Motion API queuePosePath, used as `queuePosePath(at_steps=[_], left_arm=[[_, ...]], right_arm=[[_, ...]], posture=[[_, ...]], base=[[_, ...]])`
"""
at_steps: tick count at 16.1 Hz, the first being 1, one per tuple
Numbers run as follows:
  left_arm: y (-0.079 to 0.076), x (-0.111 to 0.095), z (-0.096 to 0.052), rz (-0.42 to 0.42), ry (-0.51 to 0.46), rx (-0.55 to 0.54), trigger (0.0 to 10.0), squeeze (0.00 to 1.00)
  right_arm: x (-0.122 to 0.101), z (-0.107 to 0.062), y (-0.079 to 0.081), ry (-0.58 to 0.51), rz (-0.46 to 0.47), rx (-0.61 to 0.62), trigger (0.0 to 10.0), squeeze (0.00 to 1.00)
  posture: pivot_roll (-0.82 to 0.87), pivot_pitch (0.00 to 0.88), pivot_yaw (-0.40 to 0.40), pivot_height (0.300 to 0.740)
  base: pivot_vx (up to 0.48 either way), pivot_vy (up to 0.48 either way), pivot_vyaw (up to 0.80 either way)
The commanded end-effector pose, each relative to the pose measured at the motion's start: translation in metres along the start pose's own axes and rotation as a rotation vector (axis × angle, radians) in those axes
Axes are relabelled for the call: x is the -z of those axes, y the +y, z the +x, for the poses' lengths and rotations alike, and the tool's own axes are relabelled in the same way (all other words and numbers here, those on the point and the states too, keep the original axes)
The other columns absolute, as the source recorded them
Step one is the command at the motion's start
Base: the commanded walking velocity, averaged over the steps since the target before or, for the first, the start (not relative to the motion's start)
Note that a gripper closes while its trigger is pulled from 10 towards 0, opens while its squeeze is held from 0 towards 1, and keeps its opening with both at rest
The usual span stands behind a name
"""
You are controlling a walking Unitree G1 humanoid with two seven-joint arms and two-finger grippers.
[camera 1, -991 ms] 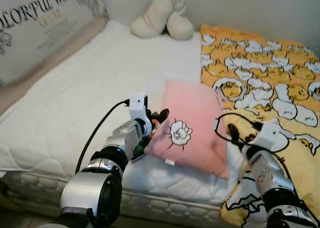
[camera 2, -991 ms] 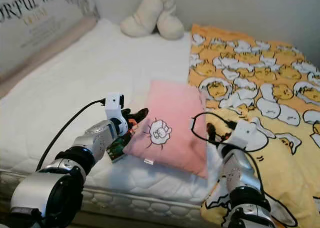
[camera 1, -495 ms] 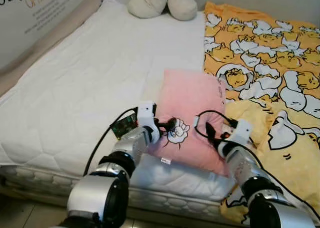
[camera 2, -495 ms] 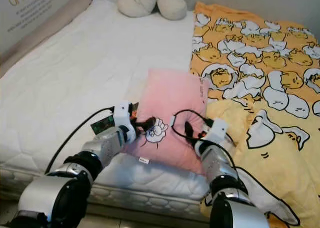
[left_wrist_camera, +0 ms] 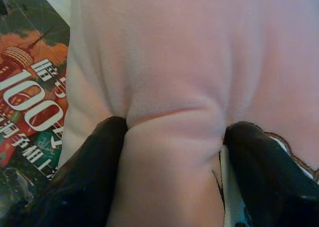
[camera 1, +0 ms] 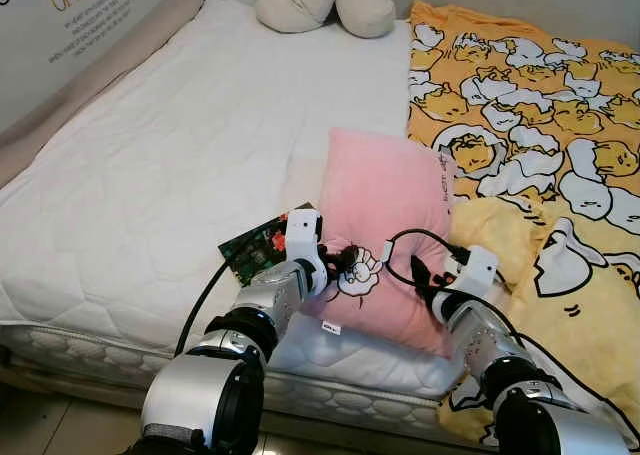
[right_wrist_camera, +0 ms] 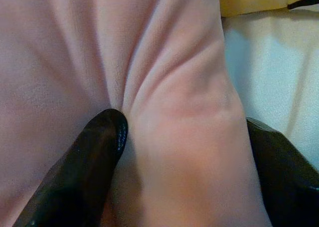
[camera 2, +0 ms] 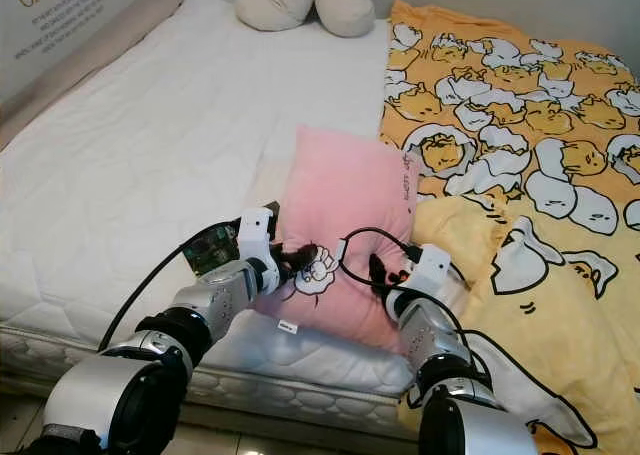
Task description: Clean up the room
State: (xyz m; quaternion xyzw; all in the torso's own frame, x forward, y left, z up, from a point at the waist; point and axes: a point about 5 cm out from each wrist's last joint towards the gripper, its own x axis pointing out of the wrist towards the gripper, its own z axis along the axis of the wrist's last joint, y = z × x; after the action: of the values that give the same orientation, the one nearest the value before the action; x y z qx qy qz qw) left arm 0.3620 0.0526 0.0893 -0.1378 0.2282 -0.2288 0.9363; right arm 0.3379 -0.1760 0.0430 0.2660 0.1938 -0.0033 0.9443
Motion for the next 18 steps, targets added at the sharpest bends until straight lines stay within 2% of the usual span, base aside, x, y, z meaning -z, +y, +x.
queuePosePath(at_steps=[1,3,5,7,9,11,15,16,17,18], left_arm=[[-0.001,0.013,0.000,-0.082,0.023,-0.014,0.0,0.00],[0.005,0.014,-0.002,-0.116,0.018,-0.032,0.0,0.00],[0.006,0.015,-0.003,-0.082,0.033,-0.026,0.0,0.00],[0.004,0.016,-0.002,-0.062,0.044,-0.016,0.0,0.00],[0.002,0.022,-0.002,-0.105,0.050,-0.014,0.0,0.00],[0.002,0.017,-0.001,-0.145,-0.005,-0.022,0.0,0.00],[-0.006,0.014,0.001,-0.120,-0.014,0.027,0.0,0.00],[-0.006,0.011,0.001,-0.105,-0.022,0.025,0.0,0.00],[-0.011,-0.007,0.003,-0.091,-0.087,0.060,0.0,0.00],[-0.015,-0.027,0.003,-0.033,-0.160,0.082,0.0,0.00]], right_arm=[[0.009,-0.001,-0.003,0.045,0.004,0.020,0.0,0.00],[0.012,-0.002,-0.003,0.053,0.026,0.021,0.0,0.00],[0.014,-0.002,-0.002,0.056,0.063,0.012,0.0,0.00],[0.015,-0.003,-0.006,0.068,0.094,0.024,0.0,0.00],[0.017,-0.005,-0.013,0.079,0.083,0.059,0.0,0.00],[0.019,-0.006,-0.015,0.098,0.117,0.060,0.0,0.00],[0.019,-0.005,-0.013,0.107,0.147,0.073,0.0,0.00],[0.014,-0.003,-0.009,0.094,0.176,0.072,0.0,0.00],[-0.009,0.006,0.010,0.022,0.173,-0.016,0.0,0.00],[-0.033,0.011,0.026,-0.063,0.156,-0.092,0.0,0.00]], posture=[[0.09,0.155,-0.032,0.740],[0.10,0.133,-0.033,0.740],[0.11,0.108,-0.027,0.740],[0.11,0.088,-0.024,0.740],[0.10,0.074,-0.025,0.740],[0.10,0.054,-0.022,0.740],[0.10,0.000,-0.007,0.740],[0.10,0.000,0.018,0.740],[0.10,0.000,0.034,0.740],[0.10,0.000,0.041,0.740]], base=[[0.000,0.000,0.00],[0.000,0.000,0.00],[0.000,0.000,0.00],[0.000,0.000,0.00],[0.000,0.000,0.00],[0.000,0.000,0.00],[0.000,0.000,0.00],[0.000,0.000,0.00],[0.000,0.000,0.00],[0.000,0.000,0.00]])
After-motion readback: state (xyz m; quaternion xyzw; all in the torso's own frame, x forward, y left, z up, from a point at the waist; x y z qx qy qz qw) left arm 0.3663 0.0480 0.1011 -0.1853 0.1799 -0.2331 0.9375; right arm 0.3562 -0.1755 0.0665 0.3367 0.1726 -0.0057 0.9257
